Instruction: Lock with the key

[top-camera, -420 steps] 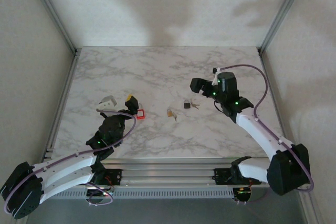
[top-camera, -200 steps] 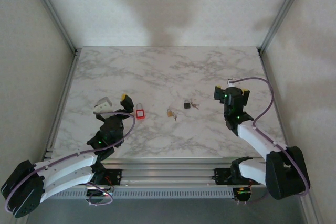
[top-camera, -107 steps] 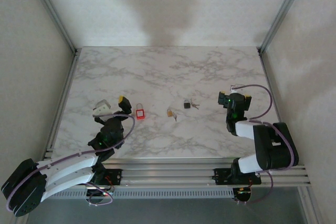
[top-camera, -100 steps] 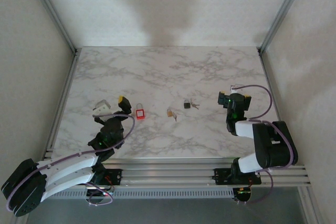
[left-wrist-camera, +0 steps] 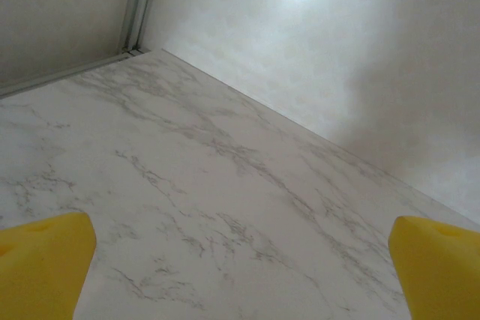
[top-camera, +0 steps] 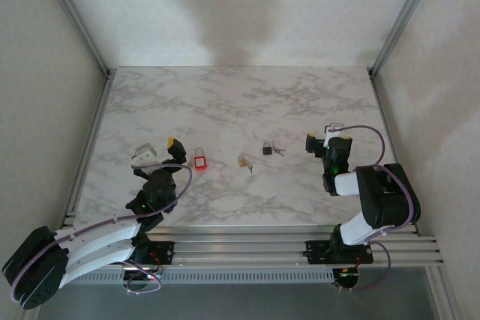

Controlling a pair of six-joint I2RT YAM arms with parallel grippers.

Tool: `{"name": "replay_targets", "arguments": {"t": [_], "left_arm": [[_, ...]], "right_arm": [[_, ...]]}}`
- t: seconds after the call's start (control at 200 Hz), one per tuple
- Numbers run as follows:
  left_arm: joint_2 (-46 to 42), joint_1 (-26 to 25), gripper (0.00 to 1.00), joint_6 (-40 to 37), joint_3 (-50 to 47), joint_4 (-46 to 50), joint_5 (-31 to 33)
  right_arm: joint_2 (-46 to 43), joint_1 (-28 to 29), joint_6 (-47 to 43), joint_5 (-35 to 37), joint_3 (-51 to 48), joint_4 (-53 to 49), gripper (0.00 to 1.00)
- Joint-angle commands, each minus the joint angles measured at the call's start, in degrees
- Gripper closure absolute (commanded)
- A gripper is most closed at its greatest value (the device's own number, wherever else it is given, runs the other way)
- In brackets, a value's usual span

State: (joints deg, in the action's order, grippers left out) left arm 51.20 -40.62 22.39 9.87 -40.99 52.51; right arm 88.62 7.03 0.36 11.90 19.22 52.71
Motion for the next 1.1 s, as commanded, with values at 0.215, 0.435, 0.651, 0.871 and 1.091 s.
{"name": "replay_targets", "arguments": {"t": [0.215, 0.435, 0.651, 0.871, 1.091], "left_arm": [[4.4, 3.4, 0.00, -3.2, -2.2, -7.7, -2.6], [-1.0, 4.5, 0.00, -2.2, -1.2, -4.7, -1.1], [0.3, 13.3, 0.00, -2.0, 4.6, 4.3, -5.4], [8.2, 23.4, 0.00, -6.0, 6.6, 1.5, -18.1], [12.4, 33.3, 0.01, -12.4, 8.2, 0.1, -28.1]], "right_arm": [[-0.3, -0.4, -2.0, -4.9, -0.6, 2.9, 0.01], [-0.3, -0.5, -2.6, -6.7, -2.5, 6.7, 0.01], [-0.1, -2.9, -0.2, -7.9, 2.7, -3.2, 0.01], [-0.1, -2.9, 0.9, -6.0, 2.9, -3.6, 0.01], [-0.1, -3.0, 1.0, -5.6, 3.1, -3.7, 0.01]]}}
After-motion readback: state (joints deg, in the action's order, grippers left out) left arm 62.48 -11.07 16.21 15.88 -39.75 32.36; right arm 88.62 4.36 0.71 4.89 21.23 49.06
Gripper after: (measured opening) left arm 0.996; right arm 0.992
